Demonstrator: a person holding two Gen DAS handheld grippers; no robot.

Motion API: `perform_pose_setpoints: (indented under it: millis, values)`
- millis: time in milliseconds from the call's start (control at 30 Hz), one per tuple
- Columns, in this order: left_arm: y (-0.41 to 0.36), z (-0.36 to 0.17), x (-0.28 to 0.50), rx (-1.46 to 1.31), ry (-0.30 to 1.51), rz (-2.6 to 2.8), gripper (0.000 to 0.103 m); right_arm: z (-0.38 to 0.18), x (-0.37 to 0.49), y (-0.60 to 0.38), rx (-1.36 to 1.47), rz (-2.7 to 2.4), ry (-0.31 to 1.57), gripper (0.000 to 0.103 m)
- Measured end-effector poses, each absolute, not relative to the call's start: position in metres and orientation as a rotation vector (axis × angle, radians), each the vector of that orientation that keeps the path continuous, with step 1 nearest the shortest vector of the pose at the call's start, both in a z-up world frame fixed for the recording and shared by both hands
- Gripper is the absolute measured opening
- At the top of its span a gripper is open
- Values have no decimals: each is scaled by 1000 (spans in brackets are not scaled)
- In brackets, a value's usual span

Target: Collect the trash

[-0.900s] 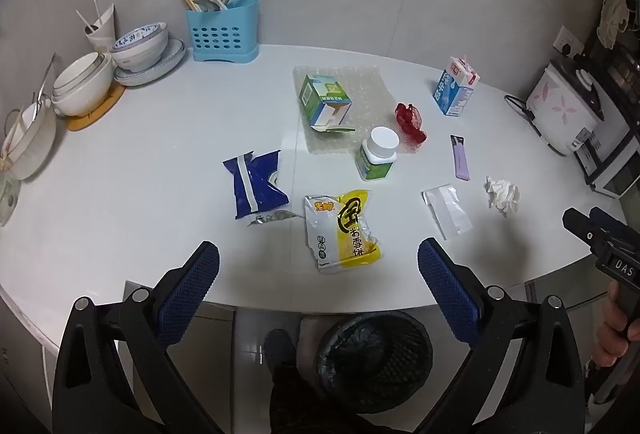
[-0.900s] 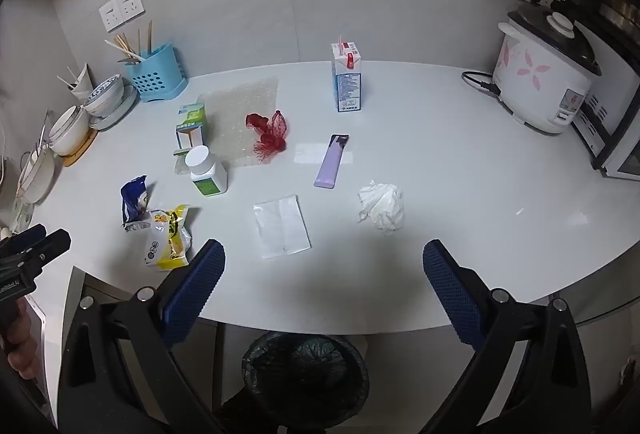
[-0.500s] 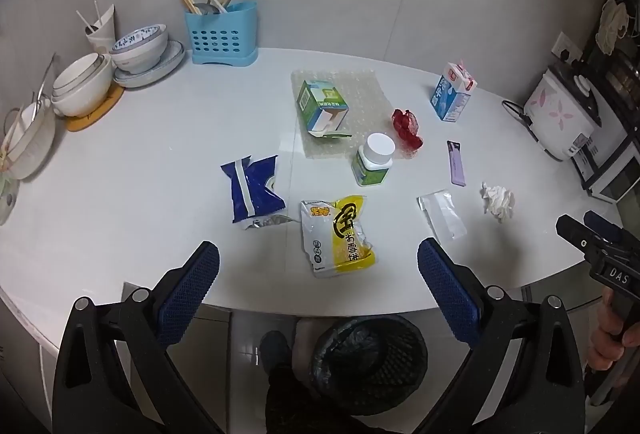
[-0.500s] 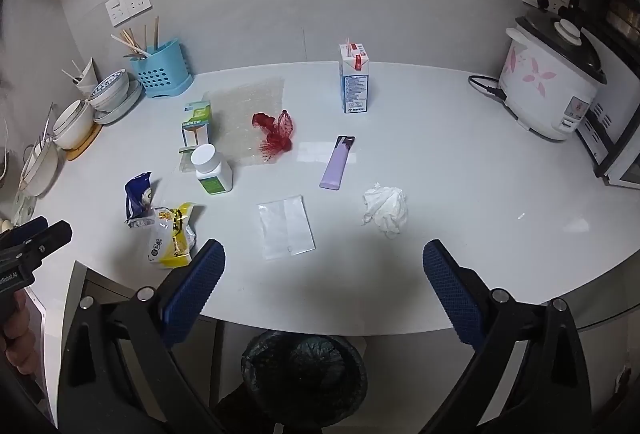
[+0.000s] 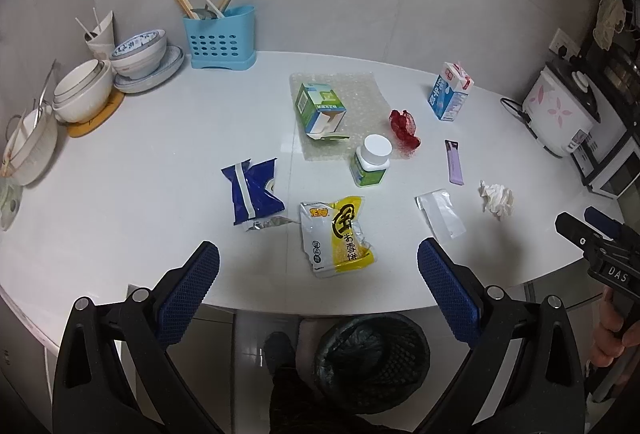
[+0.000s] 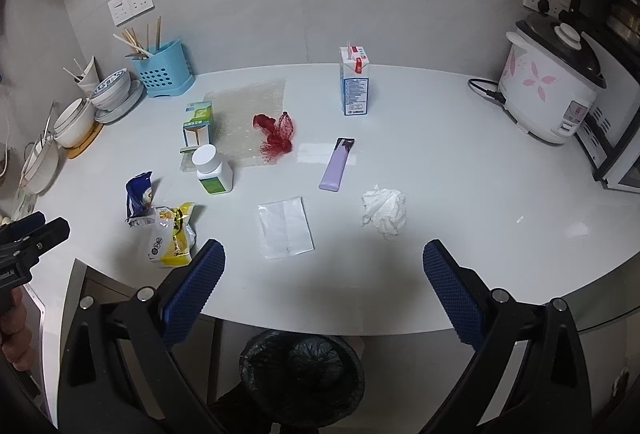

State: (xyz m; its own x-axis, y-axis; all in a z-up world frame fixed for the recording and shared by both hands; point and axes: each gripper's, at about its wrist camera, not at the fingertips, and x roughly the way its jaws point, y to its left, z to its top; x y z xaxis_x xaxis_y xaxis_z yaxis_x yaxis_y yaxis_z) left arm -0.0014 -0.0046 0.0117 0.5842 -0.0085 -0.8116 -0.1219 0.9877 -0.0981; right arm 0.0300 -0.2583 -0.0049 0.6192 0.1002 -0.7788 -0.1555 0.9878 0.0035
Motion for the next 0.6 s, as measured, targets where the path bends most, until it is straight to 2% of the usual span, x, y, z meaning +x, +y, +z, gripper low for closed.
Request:
perform_pose_setpoints:
  millis: [600]
  values:
    - [-8, 8, 0, -132, 950, 66, 97, -3, 30, -262, -61, 103, 881, 95]
